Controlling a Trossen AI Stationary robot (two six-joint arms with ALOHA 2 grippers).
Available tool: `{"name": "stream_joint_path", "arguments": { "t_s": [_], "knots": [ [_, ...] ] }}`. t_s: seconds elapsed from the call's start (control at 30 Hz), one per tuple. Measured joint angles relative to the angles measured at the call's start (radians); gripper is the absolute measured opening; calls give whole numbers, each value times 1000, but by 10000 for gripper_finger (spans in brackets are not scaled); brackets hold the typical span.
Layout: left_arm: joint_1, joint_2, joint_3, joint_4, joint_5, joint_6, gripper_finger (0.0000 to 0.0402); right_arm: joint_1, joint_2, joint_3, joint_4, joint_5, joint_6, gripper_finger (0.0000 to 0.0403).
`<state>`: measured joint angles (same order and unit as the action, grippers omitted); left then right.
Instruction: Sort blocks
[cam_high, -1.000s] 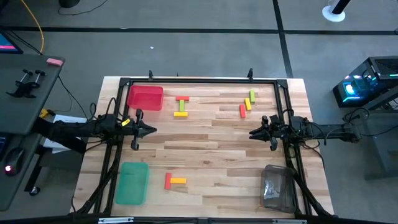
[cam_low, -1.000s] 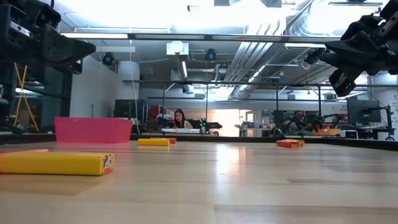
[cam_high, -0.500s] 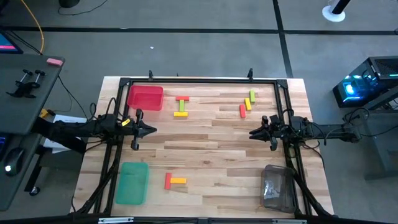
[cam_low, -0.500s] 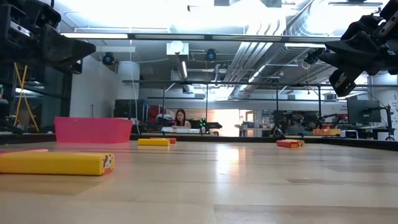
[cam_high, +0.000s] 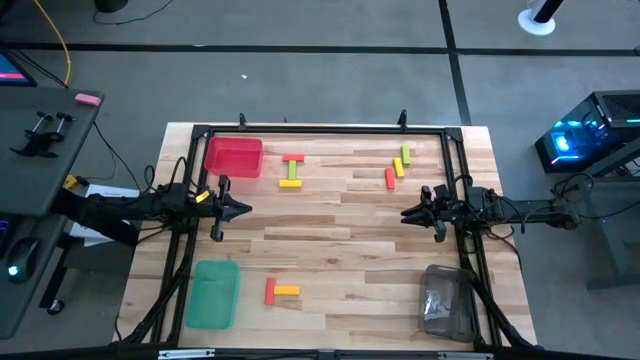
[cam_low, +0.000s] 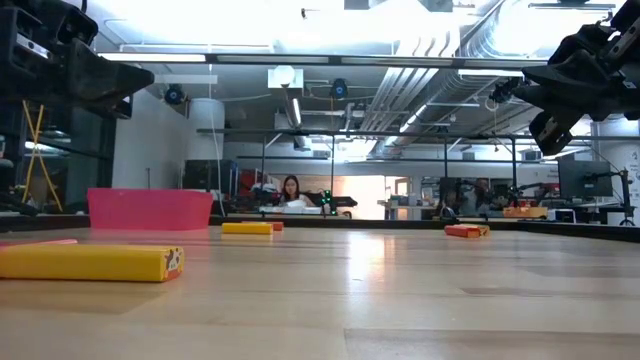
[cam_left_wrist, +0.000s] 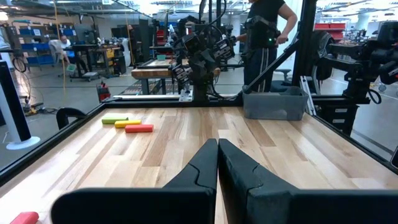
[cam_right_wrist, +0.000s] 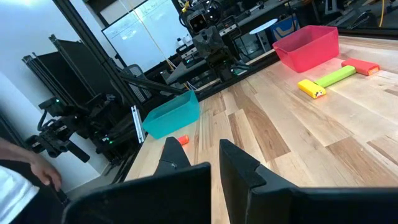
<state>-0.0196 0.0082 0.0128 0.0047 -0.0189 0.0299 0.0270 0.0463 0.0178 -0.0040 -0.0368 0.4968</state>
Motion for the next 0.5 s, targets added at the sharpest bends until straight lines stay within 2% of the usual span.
{"name": "stream_joint_path", "arguments": {
  "t_s": [0.17,0.3,0.4,0.5],
  "knots": [
    [0,0,0,0,0,0,0,0,0,0,0,0,-5,0],
    [0,0,0,0,0,0,0,0,0,0,16,37,-164,0],
    [0,0,0,0,0,0,0,0,4,0,181,194,-150,0],
    [0,0,0,0,0,0,0,0,16,0,522,531,-26,0]
  ]
}}
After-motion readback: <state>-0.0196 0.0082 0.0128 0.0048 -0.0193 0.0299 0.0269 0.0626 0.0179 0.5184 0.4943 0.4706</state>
